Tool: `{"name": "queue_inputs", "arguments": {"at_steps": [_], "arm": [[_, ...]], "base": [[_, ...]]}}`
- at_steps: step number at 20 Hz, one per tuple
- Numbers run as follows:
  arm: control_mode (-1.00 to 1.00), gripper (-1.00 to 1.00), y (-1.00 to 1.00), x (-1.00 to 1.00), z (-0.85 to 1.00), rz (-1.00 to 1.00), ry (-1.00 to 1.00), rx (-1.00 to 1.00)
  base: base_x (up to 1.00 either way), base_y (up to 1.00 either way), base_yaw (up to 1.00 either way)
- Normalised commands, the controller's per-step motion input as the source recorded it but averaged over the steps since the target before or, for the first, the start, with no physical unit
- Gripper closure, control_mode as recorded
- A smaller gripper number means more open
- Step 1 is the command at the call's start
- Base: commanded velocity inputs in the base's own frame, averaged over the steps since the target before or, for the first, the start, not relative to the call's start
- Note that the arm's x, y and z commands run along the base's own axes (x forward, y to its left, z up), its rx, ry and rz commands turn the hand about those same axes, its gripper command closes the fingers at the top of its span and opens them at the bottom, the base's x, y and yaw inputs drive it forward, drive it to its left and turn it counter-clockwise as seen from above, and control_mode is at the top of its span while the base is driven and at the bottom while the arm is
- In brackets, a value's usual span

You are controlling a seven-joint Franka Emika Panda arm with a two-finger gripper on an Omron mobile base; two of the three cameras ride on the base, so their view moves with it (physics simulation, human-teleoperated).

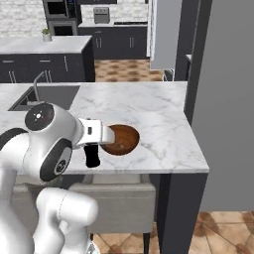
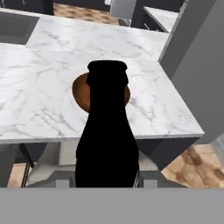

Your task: Open the fridge, grab two sodas, and place both sodas inside the bowl with ice on the dining counter.

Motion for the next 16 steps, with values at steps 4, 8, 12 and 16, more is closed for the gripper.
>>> {"name": "queue_inputs", "arguments": {"at_steps": [4, 8, 12, 16], "arm": [[-1.00, 1.00, -0.03, 1.00, -0.51, 0.25, 0.29, -0.04], [-1.00, 1.00, 0.10, 1.00, -0.34, 0.12, 0.32, -0.14], [-1.00, 1.00, -0.02, 0.84, -0.05, 0.11, 0.15, -0.03], [-1.00, 1.00, -0.16, 0.68, -0.04, 0.10, 0.00, 0.01]], "base": [[0.00, 0.00, 0.00], [0.00, 0.00, 0.00], [0.00, 0.00, 0.00], [0.00, 0.00, 0.00]]}}
